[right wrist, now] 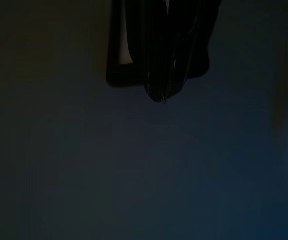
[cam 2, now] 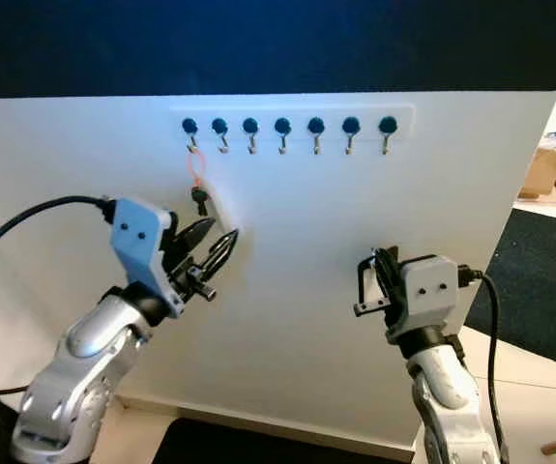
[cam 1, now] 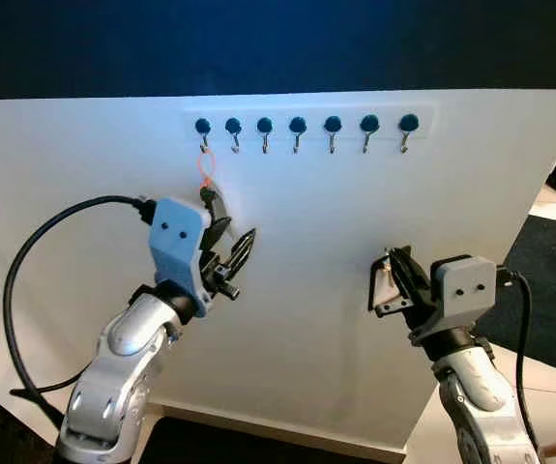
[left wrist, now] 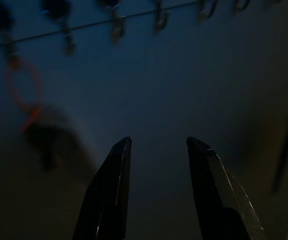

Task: Hang keys on a hook

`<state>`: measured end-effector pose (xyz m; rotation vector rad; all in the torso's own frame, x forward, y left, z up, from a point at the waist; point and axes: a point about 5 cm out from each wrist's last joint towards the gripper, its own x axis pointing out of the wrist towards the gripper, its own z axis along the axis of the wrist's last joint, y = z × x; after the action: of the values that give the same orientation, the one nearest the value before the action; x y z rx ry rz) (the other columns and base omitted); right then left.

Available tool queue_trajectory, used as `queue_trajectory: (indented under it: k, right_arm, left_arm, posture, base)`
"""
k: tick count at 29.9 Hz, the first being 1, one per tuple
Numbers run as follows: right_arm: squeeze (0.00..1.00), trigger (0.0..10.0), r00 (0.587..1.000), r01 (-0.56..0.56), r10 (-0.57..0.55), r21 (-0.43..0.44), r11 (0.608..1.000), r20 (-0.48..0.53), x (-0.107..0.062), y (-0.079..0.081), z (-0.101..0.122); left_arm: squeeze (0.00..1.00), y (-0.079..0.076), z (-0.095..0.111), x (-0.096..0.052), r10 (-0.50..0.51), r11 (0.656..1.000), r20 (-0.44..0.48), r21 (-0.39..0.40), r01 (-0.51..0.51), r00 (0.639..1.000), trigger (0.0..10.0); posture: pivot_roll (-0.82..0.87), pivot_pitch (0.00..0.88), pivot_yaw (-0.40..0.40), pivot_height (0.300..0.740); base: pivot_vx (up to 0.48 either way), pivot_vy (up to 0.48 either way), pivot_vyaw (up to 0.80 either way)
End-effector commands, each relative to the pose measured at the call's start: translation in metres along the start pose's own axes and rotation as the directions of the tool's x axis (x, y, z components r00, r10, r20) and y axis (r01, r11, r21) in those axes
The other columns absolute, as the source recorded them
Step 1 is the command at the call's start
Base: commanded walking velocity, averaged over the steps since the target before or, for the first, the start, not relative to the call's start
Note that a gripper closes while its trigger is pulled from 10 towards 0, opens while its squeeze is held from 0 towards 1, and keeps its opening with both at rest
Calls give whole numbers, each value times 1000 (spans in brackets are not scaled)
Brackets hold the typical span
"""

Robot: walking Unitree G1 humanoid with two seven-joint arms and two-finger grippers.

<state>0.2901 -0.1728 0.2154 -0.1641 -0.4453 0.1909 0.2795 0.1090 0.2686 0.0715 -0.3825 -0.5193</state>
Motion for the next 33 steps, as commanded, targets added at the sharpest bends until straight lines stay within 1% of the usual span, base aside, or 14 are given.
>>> queue_trajectory:
  k: [1, 5, 10, 12, 13, 15, 17, 18, 19, 20, 24, 28, 31, 33]
  right_arm:
    - [0, 10000, 999, -24, 25, -14, 1000, 35, 4, 4, 10]
    - [0, 10000, 996, -33, 31, 20, 999, 81, 17, 11, 25]
    - [0, 10000, 993, -74, 70, 36, 997, 98, 21, 17, 31]
    - [0, 10000, 987, -107, 109, -22, 994, 118, 28, 19, 41]
    - [0, 10000, 987, -107, 109, -22, 994, 118, 28, 19, 41]
    - [0, 10000, 981, -153, 158, -49, 987, 112, 32, 22, 45]
    - [0, 10000, 967, -228, 235, -72, 971, 101, 33, 26, 47]
    - [0, 10000, 967, -228, 235, -72, 971, 101, 33, 26, 47]
    - [0, 10000, 938, -327, 333, -77, 942, 92, 33, 32, 50]
    - [0, 10000, 921, -372, 378, -79, 925, 91, 32, 34, 52]
    - [0, 10000, 887, -442, 452, -113, 890, 92, 35, 37, 57]
    - [0, 10000, 873, -464, 478, -132, 876, 102, 43, 37, 62]
    - [0, 10000, 878, -442, 460, -150, 885, 129, 56, 36, 67]
    - [0, 10000, 877, -441, 459, -142, 886, 142, 61, 41, 67]
  left_arm:
    - [0, -1, -2, 2, 5, 1000, -14, -11, -5, 1000, 10000]
    - [0, -5, 1, 7, -10, 999, -10, -33, 10, 1000, 10000]
    - [0, -6, 2, 8, -12, 999, -8, -33, 12, 1000, 10000]
    - [0, -6, 4, 9, -10, 999, -7, -39, 10, 1000, 10000]
    - [0, -6, 4, 9, -10, 999, -7, -39, 10, 1000, 10000]
    - [0, -7, 5, 9, -6, 999, -4, -39, 6, 1000, 10000]
    - [0, -6, 6, 9, 0, 999, 1, -41, 0, 1000, 10000]
    - [0, -6, 6, 9, 0, 999, 1, -41, 0, 1000, 10000]
    - [0, -5, 7, 10, 11, 999, 2, -40, -10, 1000, 10000]
    - [0, -5, 7, 10, 14, 999, 2, -40, -14, 1000, 10000]
    - [0, -5, 7, 9, 22, 999, 0, -41, -22, 1000, 10000]
    - [0, -6, 7, 10, 27, 999, 2, -43, -27, 1000, 10000]
    - [0, -5, 8, 11, 40, 998, 5, -47, -39, 999, 10000]
    - [0, -6, 8, 11, 42, 998, 6, -45, -42, 999, 10000]
  posture:
    - [3, 144, 127, 740]
    - [-4, 133, 131, 740]
    - [0, 129, 128, 740]
    - [-3, 125, 122, 740]
    - [-3, 125, 122, 740]
    - [-2, 124, 115, 740]
    - [4, 125, 109, 740]
    - [4, 125, 109, 740]
    - [6, 127, 105, 740]
    - [6, 128, 104, 740]
    - [6, 132, 101, 740]
    - [8, 133, 96, 740]
    - [7, 136, 91, 740]
    - [12, 136, 88, 740]
  base:
    - [0, 0, 0]
    - [0, 0, 0]
    - [0, 0, 0]
    - [0, 0, 0]
    - [0, 0, 0]
    - [0, 0, 0]
    - [0, 0, 0]
    - [0, 0, 0]
    - [0, 0, 0]
    - [0, 0, 0]
    - [0, 0, 0]
    - [0, 0, 0]
    - [0, 0, 0]
    - [0, 0, 0]
